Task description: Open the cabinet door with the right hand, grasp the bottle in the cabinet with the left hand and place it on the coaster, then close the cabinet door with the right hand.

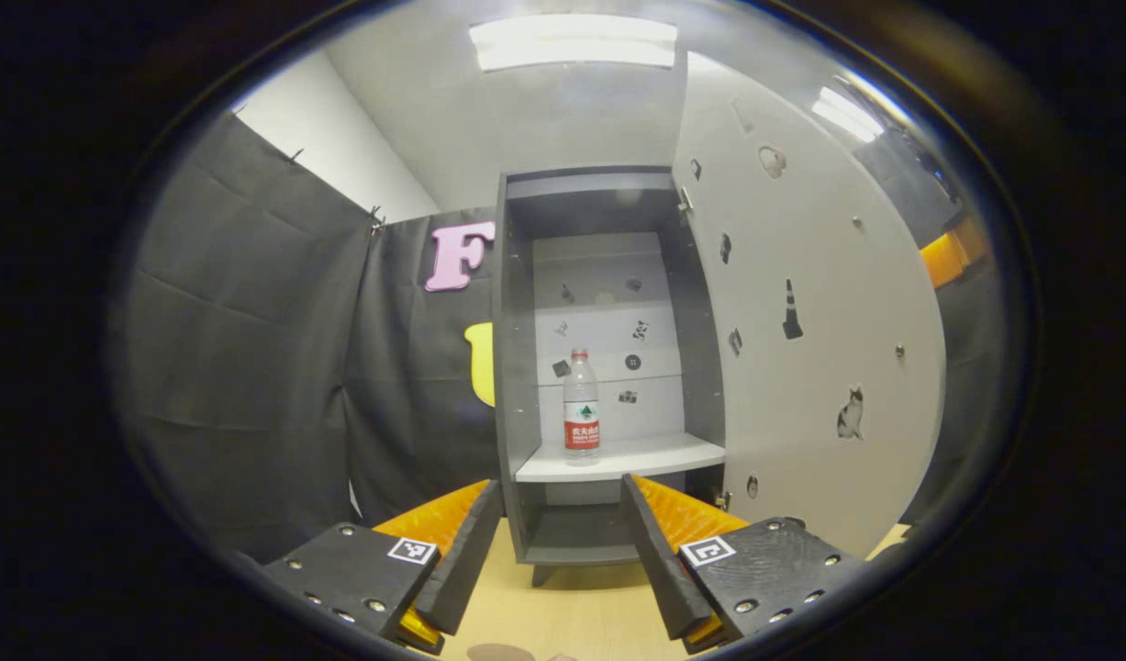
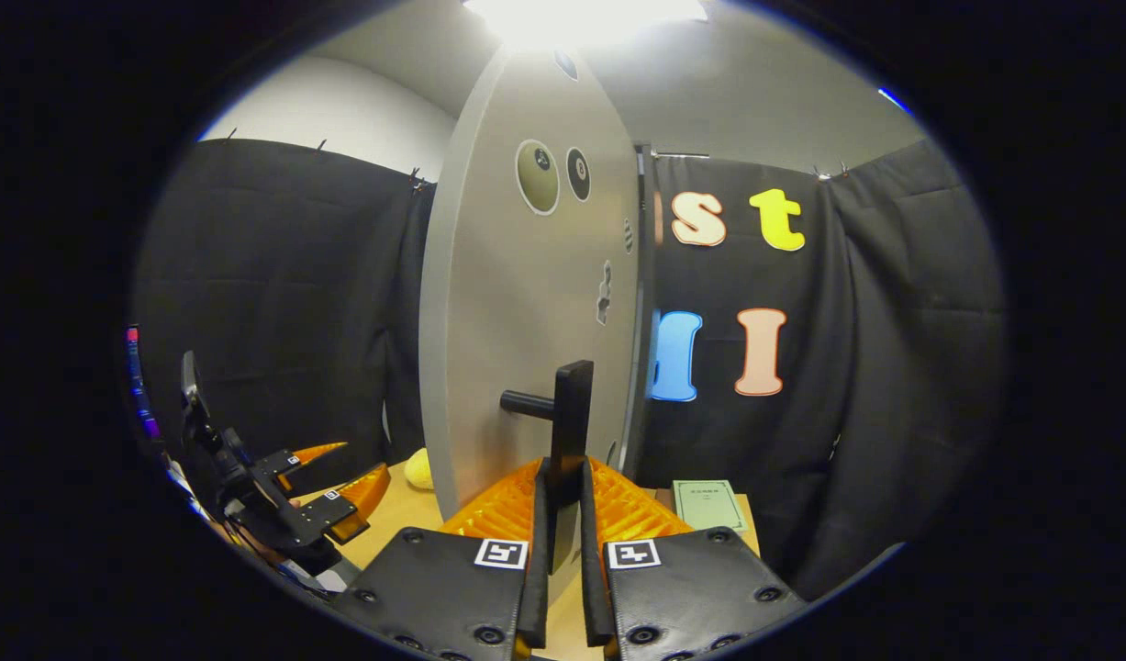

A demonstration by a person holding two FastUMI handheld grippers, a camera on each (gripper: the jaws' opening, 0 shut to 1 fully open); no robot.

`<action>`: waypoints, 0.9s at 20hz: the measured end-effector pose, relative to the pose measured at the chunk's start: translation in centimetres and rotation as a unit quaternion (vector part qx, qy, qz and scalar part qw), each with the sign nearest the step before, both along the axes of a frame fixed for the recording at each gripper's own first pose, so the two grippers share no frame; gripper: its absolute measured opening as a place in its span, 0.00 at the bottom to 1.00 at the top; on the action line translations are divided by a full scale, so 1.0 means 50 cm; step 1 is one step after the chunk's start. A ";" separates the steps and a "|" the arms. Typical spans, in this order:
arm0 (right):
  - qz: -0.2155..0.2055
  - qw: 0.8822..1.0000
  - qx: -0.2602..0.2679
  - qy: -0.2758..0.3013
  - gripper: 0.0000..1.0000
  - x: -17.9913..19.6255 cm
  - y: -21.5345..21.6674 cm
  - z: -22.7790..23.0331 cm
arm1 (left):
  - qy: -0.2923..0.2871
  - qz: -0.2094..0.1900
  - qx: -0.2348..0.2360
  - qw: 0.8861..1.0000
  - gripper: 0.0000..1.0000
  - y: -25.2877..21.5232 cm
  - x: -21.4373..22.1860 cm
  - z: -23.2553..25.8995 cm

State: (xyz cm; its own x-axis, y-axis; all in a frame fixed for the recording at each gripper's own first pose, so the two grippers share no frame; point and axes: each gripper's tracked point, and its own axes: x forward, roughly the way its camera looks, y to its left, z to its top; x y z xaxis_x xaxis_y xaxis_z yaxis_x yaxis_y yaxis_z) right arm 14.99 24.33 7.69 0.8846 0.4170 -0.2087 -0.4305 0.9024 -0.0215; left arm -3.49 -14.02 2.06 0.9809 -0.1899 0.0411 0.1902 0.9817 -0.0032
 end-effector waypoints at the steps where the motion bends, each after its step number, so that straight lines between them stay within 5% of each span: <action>1: -0.010 1.000 -0.002 -0.004 0.18 0.004 -0.010 -0.001 | -0.001 0.002 0.001 1.000 0.78 -0.007 -0.001 0.002; 7: 0.019 1.000 0.023 0.000 0.14 -0.009 0.010 0.000 | -0.002 0.018 0.031 0.999 0.78 -0.038 -0.012 0.019; 13: 0.021 0.999 0.048 0.003 0.25 -0.012 0.019 -0.002 | 0.007 -0.006 0.027 1.000 0.78 -0.070 0.015 0.047; 18: -0.082 0.996 0.034 -0.025 0.39 0.022 -0.060 0.002 | -0.001 -0.030 0.020 0.999 0.78 -0.084 0.083 0.093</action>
State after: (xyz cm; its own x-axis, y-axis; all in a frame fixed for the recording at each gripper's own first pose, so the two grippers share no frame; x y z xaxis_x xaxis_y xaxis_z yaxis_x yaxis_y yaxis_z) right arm 16.09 21.33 7.79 0.9503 0.2783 -0.1392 -0.2778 0.9604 0.0238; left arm 0.64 -18.21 6.71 0.9679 -0.2491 0.0342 0.2479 0.9681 0.0354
